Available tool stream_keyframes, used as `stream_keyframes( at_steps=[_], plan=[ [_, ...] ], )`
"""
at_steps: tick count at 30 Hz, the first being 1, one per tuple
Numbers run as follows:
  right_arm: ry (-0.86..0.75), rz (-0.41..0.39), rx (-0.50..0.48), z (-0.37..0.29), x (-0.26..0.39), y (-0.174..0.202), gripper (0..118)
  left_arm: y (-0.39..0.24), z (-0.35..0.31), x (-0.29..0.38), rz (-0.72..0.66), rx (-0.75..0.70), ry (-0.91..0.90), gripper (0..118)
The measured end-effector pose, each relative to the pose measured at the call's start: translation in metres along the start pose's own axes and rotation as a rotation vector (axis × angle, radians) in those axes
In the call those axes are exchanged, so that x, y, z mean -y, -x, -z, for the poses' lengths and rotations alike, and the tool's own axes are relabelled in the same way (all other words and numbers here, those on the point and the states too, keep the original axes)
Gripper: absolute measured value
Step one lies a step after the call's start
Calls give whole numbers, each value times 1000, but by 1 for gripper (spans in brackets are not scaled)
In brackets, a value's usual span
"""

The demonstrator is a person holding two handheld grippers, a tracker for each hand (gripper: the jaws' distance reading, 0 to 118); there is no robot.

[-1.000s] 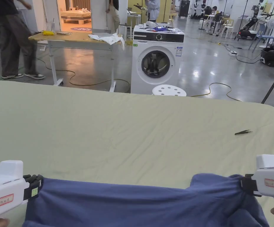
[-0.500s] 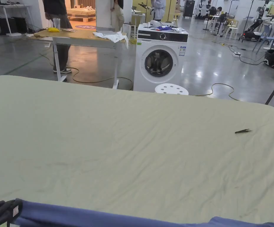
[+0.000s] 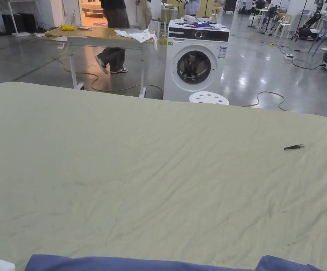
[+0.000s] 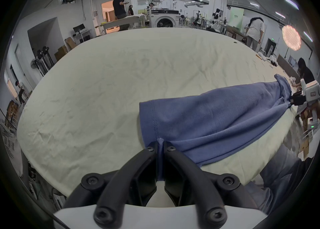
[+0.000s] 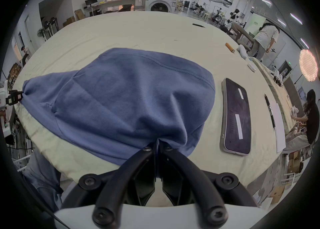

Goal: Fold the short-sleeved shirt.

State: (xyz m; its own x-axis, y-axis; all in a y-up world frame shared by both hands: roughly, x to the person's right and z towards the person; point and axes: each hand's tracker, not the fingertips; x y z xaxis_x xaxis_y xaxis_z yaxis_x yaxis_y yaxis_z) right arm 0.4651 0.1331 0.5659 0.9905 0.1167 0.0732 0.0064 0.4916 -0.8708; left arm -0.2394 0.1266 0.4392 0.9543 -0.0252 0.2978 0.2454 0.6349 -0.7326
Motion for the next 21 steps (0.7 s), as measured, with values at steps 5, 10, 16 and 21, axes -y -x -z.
stream_keyframes(
  at_steps=[5, 10, 16, 21],
  plan=[
    [-99, 13, 70, -35, -13, 1, 80, -11, -14, -16, 0, -50, -111, 73],
    [-304, 53, 102, -77, -41, 13, 80, -30, -18, -45, -26, -25, -270, 80],
    [-632, 133, 80, -74, -87, 44, 80, -69, -20, -90, -26, -65, -488, 79],
    [-858, 184, 76, -54, -118, 81, 80, -101, -31, -112, -16, -170, -690, 76]
  ],
)
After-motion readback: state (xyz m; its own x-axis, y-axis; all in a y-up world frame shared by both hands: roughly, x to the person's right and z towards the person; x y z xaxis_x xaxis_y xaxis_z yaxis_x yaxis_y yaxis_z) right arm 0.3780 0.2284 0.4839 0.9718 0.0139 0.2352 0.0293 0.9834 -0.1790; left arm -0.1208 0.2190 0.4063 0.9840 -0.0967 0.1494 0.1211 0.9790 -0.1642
